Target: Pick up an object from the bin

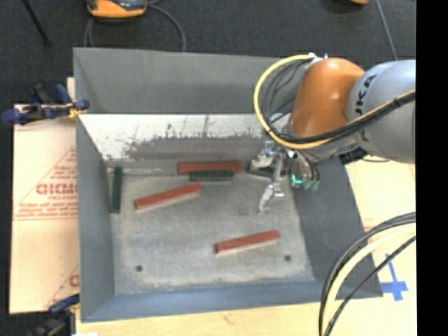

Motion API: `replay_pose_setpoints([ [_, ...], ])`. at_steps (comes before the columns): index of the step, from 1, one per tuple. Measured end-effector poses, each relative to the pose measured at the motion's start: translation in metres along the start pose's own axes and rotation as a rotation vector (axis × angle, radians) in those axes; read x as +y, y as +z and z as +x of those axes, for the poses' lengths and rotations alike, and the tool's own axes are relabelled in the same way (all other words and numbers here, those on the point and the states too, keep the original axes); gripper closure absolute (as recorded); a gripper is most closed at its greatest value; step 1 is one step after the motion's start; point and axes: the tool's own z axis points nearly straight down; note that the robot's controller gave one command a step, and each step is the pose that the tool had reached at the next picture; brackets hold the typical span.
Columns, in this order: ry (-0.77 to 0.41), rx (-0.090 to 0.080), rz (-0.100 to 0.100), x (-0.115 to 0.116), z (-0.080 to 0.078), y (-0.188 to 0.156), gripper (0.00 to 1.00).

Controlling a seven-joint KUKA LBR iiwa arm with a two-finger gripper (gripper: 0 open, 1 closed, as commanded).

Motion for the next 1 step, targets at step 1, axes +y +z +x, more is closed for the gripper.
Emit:
replay_pose_setpoints([
  [1, -0.052, -0.003, 0.002, 0.0114, 0.019, 0.0011, 0.0],
])
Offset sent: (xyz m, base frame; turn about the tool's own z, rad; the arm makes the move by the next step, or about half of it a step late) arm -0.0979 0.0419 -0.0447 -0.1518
